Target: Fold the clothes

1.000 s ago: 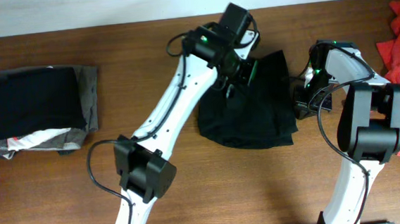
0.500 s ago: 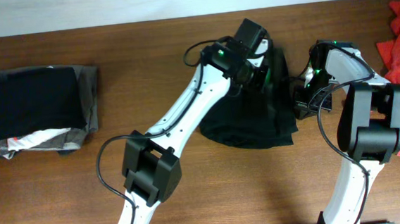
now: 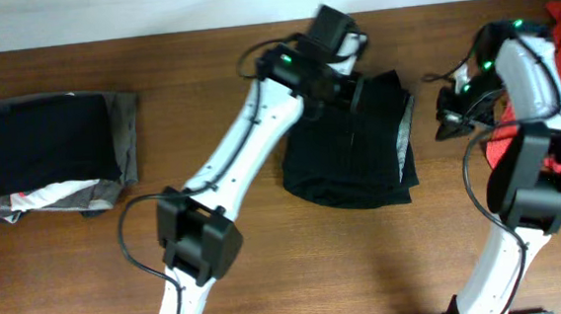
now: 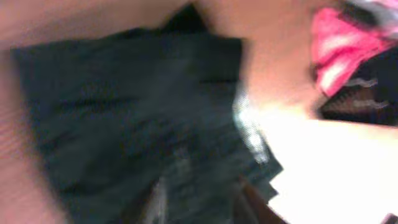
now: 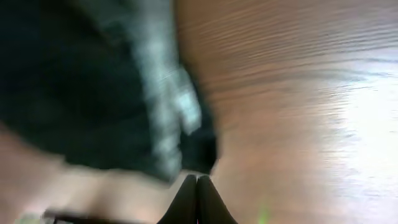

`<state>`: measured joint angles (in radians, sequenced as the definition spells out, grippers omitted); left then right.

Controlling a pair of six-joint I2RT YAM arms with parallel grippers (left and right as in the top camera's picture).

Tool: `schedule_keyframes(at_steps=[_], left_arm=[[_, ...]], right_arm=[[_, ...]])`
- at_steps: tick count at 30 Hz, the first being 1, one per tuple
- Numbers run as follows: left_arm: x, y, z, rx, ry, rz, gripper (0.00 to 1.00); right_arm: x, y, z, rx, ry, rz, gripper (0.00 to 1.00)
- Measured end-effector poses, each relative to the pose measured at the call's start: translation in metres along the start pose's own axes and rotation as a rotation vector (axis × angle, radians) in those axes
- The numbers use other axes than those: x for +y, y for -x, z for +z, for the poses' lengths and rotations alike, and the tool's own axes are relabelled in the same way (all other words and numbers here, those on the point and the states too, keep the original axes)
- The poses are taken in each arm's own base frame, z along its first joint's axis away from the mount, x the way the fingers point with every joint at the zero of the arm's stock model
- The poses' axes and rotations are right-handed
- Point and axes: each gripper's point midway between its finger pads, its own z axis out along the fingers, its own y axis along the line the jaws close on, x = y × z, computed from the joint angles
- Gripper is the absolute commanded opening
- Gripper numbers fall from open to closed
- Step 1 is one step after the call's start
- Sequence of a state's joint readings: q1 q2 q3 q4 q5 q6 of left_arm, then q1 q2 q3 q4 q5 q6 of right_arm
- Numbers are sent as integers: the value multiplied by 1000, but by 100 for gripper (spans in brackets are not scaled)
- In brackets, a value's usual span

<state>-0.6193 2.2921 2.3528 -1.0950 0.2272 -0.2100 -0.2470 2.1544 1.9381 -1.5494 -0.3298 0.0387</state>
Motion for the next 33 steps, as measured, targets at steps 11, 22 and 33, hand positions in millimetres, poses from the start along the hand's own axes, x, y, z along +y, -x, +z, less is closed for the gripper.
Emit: schedule_keyframes(at_steps=[11, 22, 33], left_arm=[[35, -33, 8, 145, 106, 43, 13], [65, -85, 91, 344, 140, 19, 7], [67, -84, 98, 332, 138, 25, 0]], right_arm=[[77, -28, 2, -7, 116, -275, 4], [63, -48, 95, 95, 116, -304, 4], [38, -74, 147, 80, 215, -270, 4]])
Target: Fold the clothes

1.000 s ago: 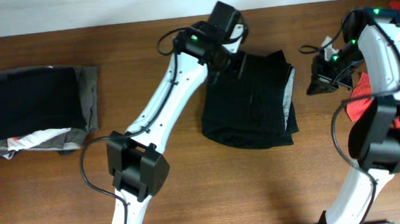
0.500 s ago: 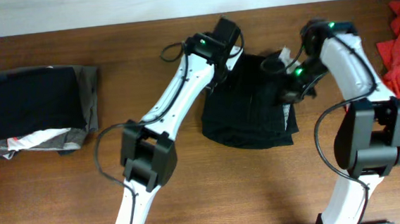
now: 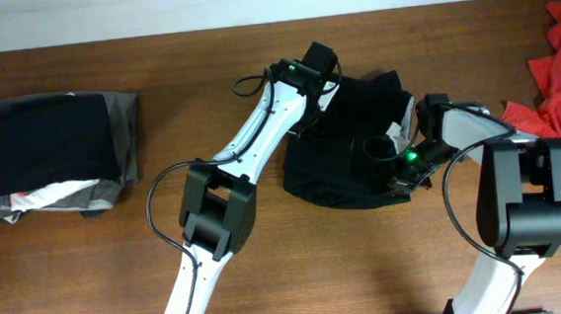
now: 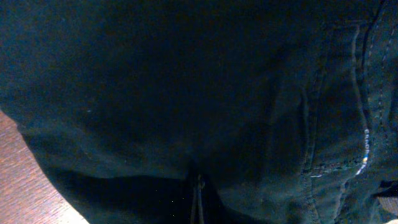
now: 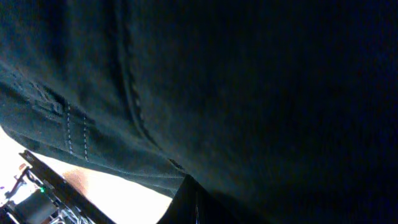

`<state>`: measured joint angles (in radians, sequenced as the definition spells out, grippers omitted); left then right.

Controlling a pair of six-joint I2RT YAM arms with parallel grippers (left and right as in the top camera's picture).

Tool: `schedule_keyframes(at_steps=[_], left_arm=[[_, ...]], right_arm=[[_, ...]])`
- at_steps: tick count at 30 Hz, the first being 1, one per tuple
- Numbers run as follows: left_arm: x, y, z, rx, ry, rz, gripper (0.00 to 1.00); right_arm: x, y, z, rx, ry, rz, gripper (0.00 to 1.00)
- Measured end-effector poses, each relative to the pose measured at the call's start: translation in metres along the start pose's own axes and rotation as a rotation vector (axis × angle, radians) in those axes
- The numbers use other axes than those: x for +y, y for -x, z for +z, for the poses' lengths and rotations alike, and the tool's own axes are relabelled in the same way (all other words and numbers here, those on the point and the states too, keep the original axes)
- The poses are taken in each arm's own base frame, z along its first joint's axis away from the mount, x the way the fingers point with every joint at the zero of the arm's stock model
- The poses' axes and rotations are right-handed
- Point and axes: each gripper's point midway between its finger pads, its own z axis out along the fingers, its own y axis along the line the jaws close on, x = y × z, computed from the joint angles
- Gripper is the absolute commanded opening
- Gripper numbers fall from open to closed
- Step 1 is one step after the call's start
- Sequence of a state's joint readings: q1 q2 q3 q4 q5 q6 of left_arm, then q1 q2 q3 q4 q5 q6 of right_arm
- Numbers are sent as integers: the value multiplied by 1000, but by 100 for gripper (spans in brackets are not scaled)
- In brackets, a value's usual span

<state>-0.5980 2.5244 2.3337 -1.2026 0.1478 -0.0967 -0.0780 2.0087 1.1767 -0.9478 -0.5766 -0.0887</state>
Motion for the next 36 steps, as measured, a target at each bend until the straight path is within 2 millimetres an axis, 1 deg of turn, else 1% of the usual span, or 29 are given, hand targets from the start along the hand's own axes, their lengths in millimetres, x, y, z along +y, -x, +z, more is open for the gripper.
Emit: schedule_keyframes(at_steps=[3, 6, 8, 9, 11, 15, 18, 19, 25, 28, 30, 33, 36], left_arm=[[0, 1, 0, -2, 1, 3, 0], [1, 2, -4, -7, 4, 3, 0], [1, 5, -10, -20, 5, 4, 0], [1, 6, -14, -25, 5, 3, 0], [2, 4, -25, -25, 7, -2, 0], [3, -5, -50, -12, 9, -12, 0], [3, -11, -57, 8, -5, -9, 0], [0, -12, -57, 12, -18, 0, 0], [-28, -14, -60, 13, -184, 86, 1], [-37, -9, -61, -10, -235, 123, 1], [-45, -7, -60, -25, -289, 161, 0], [-59, -9, -52, -33, -380, 205, 0], [-71, -8, -37, -56, -441, 243, 0]], right_arm=[[0, -3, -1, 10, 11, 19, 4], [-2, -17, -3, 93, -11, 73, 4], [1, -19, -11, 133, -19, 87, 4], [5, -17, -18, 143, -16, 83, 4], [19, -1, -38, 114, -5, 40, 4], [45, 45, -79, -35, -1, -82, 4], [55, 76, -100, -158, -14, -160, 4], [56, 81, -102, -178, -17, -169, 4], [54, 114, -109, -302, -47, -209, 4], [46, 135, -110, -367, -81, -205, 4], [36, 150, -107, -402, -113, -190, 4], [22, 162, -102, -424, -158, -161, 4], [11, 171, -101, -448, -211, -144, 4]])
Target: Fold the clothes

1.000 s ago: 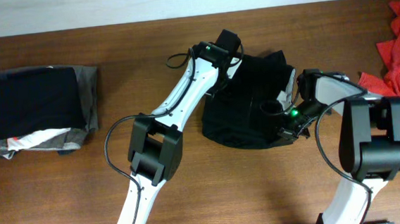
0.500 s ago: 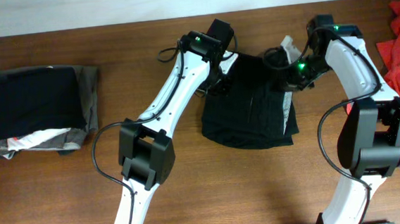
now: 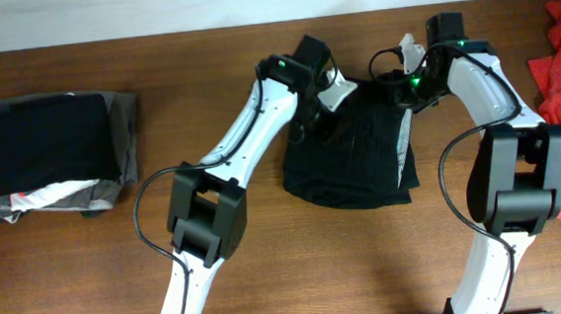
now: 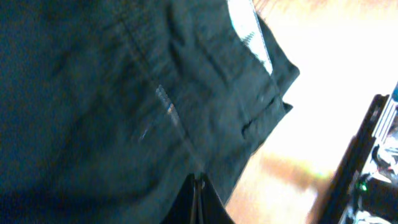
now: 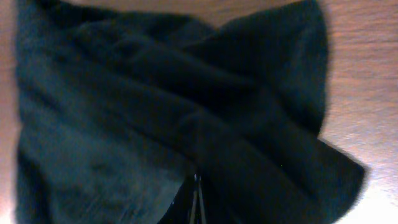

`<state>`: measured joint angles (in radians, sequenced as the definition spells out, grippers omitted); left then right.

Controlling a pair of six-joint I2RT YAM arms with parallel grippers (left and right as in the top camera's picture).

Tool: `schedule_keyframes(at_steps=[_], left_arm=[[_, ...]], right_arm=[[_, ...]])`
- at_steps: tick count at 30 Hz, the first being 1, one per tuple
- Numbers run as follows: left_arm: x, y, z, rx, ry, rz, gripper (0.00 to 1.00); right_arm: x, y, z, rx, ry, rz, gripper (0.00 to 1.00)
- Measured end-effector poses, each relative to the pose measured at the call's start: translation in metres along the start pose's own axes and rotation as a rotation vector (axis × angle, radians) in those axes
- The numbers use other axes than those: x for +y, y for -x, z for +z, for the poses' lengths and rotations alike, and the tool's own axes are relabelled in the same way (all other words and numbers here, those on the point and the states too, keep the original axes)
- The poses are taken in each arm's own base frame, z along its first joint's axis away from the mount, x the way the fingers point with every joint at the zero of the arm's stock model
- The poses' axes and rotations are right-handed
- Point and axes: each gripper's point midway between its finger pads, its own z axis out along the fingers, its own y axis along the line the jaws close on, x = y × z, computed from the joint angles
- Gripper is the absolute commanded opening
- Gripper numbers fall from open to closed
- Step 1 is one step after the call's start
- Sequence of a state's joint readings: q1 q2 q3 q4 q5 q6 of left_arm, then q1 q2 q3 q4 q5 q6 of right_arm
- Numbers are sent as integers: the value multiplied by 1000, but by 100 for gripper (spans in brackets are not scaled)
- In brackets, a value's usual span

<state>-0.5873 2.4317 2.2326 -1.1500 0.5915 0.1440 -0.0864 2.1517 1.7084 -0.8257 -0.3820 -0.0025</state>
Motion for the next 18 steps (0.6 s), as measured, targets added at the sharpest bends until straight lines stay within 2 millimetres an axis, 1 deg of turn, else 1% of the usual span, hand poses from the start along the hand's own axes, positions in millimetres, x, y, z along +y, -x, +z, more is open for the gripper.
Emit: schedule_keyframes(at_steps=[4, 5, 6, 7, 10, 12, 14, 15, 18], left_arm=[[-3, -7, 35, -8, -51, 51, 0], [-4, -10, 47, -10, -62, 68, 0], [-6, -14, 54, -5, -70, 77, 0], [-8, -17, 64, -5, -79, 89, 1], [-15, -26, 84, -2, -99, 118, 1], [-19, -33, 94, 8, -114, 127, 1], [-22, -37, 99, 14, -130, 129, 1], [-23, -38, 98, 14, -133, 130, 1], [-25, -39, 98, 18, -137, 127, 0]], right_arm=[[-13, 7, 2, -28, -72, -4, 4], [-16, 9, 2, -33, -89, -4, 4], [-19, 9, 3, -36, -100, -5, 4], [-21, 10, 5, -36, -111, -5, 4], [-29, 6, 14, -17, -132, 3, 4], [-34, 2, 24, -1, -139, 9, 4], [-39, -2, 35, 18, -143, 16, 4], [-40, -2, 38, 17, -141, 17, 4], [-41, 0, 38, 17, -140, 22, 4]])
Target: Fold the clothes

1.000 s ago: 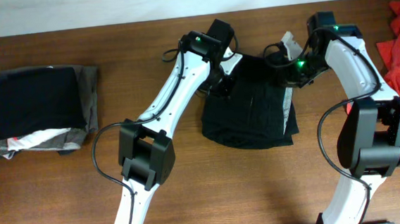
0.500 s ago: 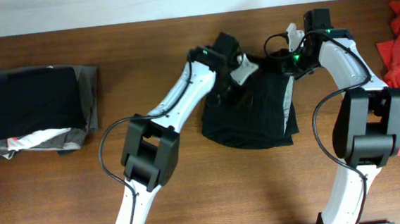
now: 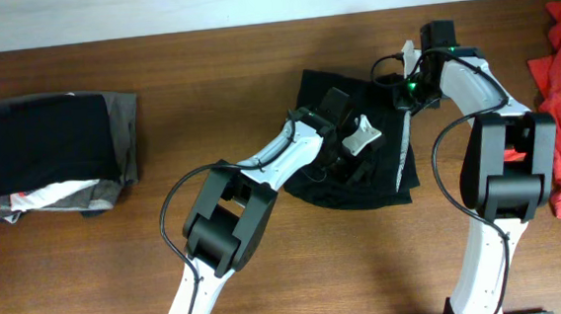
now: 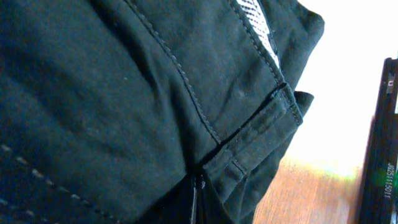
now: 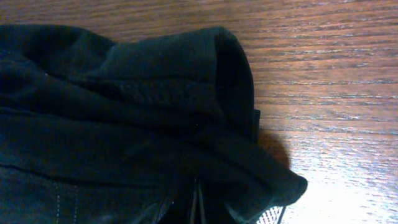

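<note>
A black garment lies roughly folded at the table's middle, with a grey-white lining showing at its right edge. My left gripper is shut and low over the garment's middle; in the left wrist view its tips sit at a stitched hem of the black cloth. At the garment's upper right corner my right gripper is also shut, its tips against the dark cloth where it bunches beside bare wood. No cloth shows between either pair of fingers.
A stack of folded clothes, black on grey and white, sits at the far left. A red garment is heaped at the right edge. The wooden table ends at a white wall along the back.
My left gripper has gone from the garment's upper left corner to its middle, leaving that corner uncovered. The right gripper stays at the upper right corner, both shut.
At first my left gripper was over the garment's top edge and the right gripper was off to its right. Then the right was on the lower right part. Later both were along the top corners; now the left rests mid-garment.
</note>
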`<state>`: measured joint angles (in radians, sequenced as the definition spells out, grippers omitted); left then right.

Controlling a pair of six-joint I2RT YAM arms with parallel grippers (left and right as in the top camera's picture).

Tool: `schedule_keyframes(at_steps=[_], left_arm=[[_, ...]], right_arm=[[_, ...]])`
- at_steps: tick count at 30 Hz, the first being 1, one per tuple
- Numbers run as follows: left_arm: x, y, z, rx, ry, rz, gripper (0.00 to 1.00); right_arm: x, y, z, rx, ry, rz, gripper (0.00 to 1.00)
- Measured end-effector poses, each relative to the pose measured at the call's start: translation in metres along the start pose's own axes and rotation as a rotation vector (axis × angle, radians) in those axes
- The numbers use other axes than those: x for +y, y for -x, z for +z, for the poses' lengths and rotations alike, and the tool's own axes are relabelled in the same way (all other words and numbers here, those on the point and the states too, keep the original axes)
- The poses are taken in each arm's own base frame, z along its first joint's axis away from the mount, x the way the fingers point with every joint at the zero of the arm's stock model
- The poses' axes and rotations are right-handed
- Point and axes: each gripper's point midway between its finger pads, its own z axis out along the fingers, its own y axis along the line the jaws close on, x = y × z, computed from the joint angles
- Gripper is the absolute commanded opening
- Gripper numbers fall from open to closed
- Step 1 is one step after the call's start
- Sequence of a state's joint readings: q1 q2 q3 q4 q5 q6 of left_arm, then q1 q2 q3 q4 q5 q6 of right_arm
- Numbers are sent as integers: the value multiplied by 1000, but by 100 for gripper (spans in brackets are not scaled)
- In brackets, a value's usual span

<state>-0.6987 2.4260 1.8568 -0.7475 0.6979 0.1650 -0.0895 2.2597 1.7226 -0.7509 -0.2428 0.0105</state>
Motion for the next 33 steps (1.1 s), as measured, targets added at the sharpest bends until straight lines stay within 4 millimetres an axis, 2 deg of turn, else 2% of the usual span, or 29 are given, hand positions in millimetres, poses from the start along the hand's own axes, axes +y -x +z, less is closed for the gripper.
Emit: schedule_keyframes(at_steps=[5, 9, 11, 14, 17, 19, 21, 24, 26, 30, 33], left_arm=[[-7, -7, -7, 31, -4, -25, 0], [-16, 4, -27, 4, 36, -20, 0], [-23, 15, -48, -35, 78, -17, 0], [-34, 32, -91, -107, 180, -17, 0], [-41, 39, -128, -152, 287, -28, 0], [-40, 39, -140, -159, 332, -38, 0], [-35, 35, -142, -148, 362, -54, 0], [-20, 19, -128, -97, 383, -95, 0], [-6, 3, -113, -46, 390, -129, 0], [29, -44, -79, 88, 392, -228, 0], [44, -67, -68, 141, 384, -283, 0]], right_arm=[[1, 0, -2, 7, 0, 5, 6], [1, -3, -12, 41, -11, 17, 13], [3, 1, -22, 48, -16, 24, 19], [8, 13, -45, 39, -18, 27, 30], [16, 24, -75, 11, -19, 28, 38], [21, 30, -97, -14, -18, 26, 44], [25, 33, -112, -30, -17, 32, 54], [27, 31, -124, -33, -17, 33, 66], [26, 30, -125, -31, -19, 35, 67], [22, 31, -125, -33, -21, 42, 68], [22, 32, -125, -38, -21, 42, 68]])
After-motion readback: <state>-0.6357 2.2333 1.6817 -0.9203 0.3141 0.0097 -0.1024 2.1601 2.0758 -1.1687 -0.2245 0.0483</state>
